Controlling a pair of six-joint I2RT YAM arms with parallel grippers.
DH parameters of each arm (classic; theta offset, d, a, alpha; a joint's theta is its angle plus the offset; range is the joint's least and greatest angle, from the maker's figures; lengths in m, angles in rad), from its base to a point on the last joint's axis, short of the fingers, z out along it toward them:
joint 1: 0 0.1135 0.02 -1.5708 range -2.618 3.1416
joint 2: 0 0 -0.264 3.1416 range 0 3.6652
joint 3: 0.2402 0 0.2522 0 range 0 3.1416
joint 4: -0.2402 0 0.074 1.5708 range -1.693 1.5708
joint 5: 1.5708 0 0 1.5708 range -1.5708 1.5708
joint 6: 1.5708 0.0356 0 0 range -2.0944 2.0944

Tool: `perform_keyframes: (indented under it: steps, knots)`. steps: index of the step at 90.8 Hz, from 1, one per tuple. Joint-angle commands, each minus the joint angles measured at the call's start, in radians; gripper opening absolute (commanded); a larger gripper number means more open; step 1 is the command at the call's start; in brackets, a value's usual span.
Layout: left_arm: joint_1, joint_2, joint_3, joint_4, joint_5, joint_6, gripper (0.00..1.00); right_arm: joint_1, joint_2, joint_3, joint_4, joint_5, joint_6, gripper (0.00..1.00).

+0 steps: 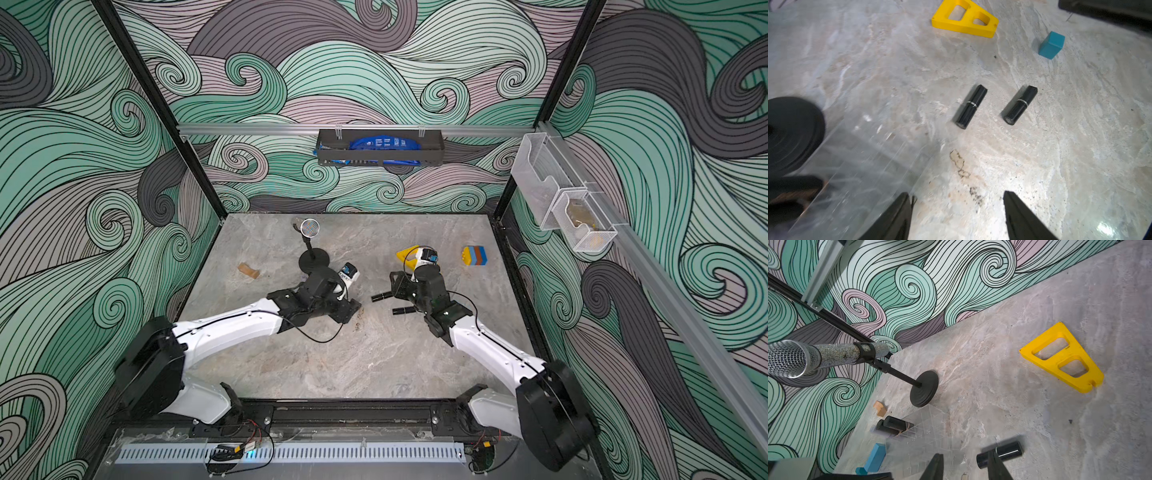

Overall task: Arrange the lipsticks in the organizer
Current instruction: Pick up the lipstick at the center of the board.

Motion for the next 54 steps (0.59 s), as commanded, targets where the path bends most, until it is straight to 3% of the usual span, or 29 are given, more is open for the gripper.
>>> perform_keyframes:
  steps: [1, 35, 54]
  knots:
    - [-0.019, 0.085, 0.112, 0.027, 0.074, 0.060, 0.70, -0.045, -0.030, -0.027, -0.043, -0.104, 0.019, 0.40]
    - [-0.033, 0.356, 0.309, -0.019, 0.043, 0.161, 0.66, -0.076, -0.005, 0.045, -0.102, -0.189, -0.031, 0.40]
    - [-0.033, 0.428, 0.371, -0.044, -0.066, 0.191, 0.66, -0.075, -0.009, 0.042, -0.113, -0.205, -0.048, 0.40]
